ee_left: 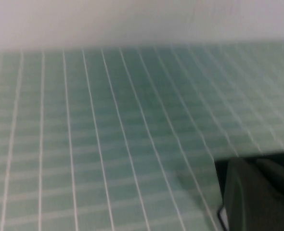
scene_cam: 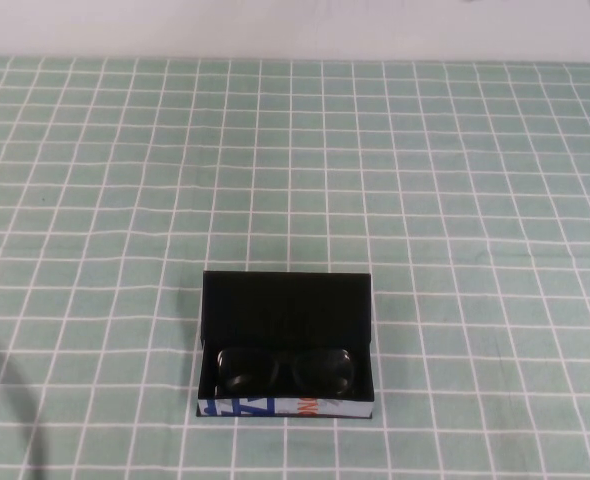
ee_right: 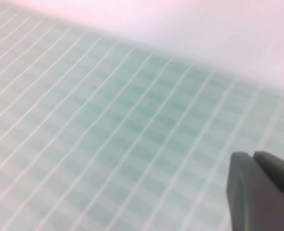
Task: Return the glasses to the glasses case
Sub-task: Close the glasses case
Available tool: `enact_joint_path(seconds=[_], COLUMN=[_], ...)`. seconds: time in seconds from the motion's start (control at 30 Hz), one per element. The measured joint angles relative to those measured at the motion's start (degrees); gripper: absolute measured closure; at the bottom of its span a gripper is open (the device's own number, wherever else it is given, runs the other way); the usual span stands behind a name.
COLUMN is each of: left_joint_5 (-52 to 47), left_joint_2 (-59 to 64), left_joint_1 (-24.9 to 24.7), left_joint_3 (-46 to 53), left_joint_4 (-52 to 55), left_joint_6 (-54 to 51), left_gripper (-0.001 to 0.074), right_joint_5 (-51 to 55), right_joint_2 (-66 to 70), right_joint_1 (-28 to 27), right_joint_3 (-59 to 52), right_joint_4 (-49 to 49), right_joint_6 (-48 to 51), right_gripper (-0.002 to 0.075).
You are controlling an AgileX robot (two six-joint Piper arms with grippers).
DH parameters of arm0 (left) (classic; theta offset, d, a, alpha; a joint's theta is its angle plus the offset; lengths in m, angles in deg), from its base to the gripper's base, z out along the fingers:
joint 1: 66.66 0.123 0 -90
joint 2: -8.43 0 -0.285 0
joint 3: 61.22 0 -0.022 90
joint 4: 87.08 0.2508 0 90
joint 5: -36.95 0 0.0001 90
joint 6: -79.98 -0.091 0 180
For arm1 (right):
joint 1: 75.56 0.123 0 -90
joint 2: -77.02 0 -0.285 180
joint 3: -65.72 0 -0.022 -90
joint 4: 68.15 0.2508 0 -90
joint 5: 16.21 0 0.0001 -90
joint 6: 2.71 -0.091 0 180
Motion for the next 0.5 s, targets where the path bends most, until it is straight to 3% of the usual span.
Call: enact_joint_path(seconds=[0.1,0.3,0.5], left_joint_5=[-8.11,-10.46,-3.27], left_joint_2=[9.37,20.38,26.60], left_joint_1=[0.00,0.00,0.00], left_joint_3=[-2.41,-2.55,-2.67], left_joint_4=[-2.80,-19.06,-29.39], left_joint_6=[-2.24,-16.63,-24.69], left_gripper=[0.0738,0.0738,0.0738], right_joint_5=[-5.07,-12.90,-17.38], right_joint_2=[-1.22,-4.45,-5.90], right_joint_1=[0.00,-0.21,-0.21], right_joint_3=[-2.37,-14.14,-25.62], right_joint_4=[-5.13,-16.79,-12.64], right_joint_6=[-0.22,-0.22,-0.22], right_gripper=[0.0737,0.0737,0.0737])
